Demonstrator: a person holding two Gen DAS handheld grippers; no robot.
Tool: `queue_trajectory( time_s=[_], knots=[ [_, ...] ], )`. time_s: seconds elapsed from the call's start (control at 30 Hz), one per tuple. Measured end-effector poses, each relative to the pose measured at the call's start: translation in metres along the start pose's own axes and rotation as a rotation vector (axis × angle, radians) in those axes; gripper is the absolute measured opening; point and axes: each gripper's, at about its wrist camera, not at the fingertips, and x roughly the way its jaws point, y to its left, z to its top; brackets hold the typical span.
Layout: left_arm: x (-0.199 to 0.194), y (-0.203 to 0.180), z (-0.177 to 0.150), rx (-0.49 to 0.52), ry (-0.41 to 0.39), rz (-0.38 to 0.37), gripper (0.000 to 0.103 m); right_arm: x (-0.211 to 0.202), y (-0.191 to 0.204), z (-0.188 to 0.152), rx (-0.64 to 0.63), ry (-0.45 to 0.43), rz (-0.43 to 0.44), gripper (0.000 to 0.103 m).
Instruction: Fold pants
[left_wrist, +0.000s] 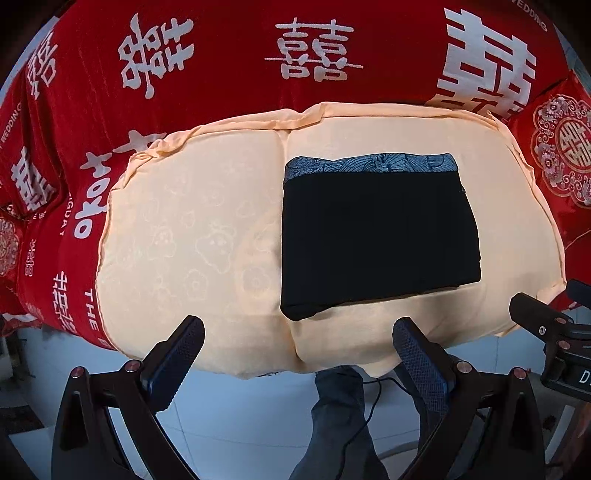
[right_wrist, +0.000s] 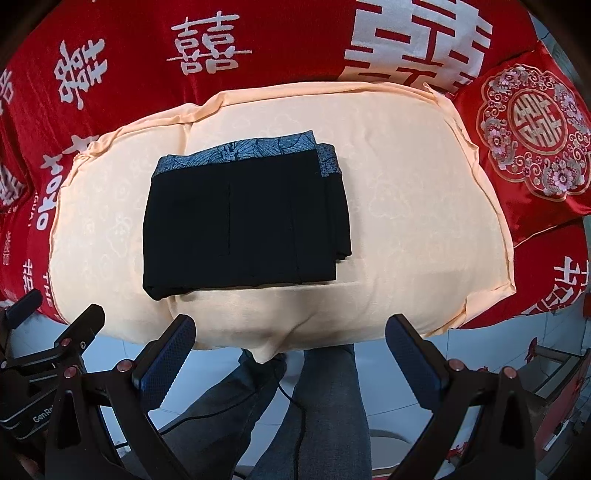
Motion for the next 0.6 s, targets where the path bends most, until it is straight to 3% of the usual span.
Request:
queue_trajectory(
  time_s=[0.6],
  knots=[
    [-0.0002,-0.0028,0.0001,-0.006,0.005,0.002,0.103,-0.0015,0.0013,0.0014,-0.019,-0.007,-0.009,0.103]
  ],
)
